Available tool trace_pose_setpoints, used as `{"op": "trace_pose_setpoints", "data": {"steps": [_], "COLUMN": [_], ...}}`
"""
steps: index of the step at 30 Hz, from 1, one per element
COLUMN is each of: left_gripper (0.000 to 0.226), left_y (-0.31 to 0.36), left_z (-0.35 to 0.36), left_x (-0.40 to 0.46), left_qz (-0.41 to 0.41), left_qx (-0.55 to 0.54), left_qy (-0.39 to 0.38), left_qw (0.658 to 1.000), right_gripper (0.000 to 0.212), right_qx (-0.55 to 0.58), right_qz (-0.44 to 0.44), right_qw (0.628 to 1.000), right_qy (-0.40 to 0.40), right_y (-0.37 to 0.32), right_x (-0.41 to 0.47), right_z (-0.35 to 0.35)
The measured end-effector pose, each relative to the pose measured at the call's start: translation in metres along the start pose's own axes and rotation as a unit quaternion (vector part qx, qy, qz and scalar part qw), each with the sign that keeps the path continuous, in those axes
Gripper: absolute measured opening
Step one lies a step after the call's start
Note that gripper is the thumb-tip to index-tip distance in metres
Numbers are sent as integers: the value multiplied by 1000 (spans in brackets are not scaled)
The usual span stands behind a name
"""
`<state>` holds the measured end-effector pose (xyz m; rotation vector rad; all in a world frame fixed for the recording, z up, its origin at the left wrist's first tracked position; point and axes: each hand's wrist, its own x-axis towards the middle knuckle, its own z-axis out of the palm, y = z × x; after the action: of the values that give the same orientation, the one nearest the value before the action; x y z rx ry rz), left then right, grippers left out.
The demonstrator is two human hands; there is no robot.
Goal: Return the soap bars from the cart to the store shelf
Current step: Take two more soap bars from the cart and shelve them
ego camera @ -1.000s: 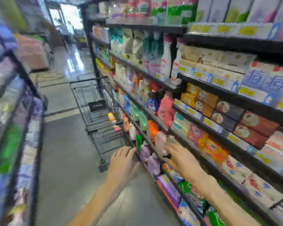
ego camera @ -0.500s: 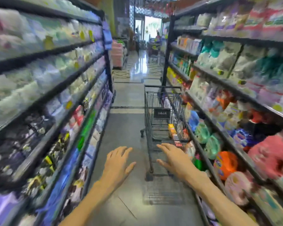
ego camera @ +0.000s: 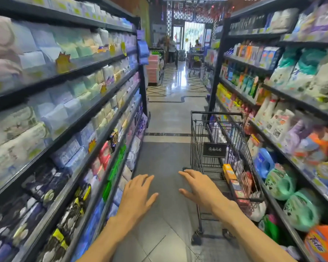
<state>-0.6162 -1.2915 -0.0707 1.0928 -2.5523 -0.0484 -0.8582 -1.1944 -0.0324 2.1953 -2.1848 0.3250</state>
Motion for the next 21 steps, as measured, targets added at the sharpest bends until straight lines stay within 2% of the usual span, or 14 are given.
{"op": "trace_pose_setpoints", "data": {"steps": [13,16,21], "left_gripper": [62,66,59], "left_y": [-70,-79,-92], "left_z": [60,83,130], "left_x": [255,310,413], "left_qz": [1,16,69], "left_qx": [5,-6,-25], "left_qy": [-14,-28,-34], "left_qw": [1000,999,997], "right_gripper": [66,66,66], "right_qx": [14,11,1], "right_qz": [33,51,117], "right_qw": [999,998,993], "right_qy": [-30,-32,-28], "right_y": [142,175,236], "right_x": [229,266,317], "right_z": [13,21,32]}}
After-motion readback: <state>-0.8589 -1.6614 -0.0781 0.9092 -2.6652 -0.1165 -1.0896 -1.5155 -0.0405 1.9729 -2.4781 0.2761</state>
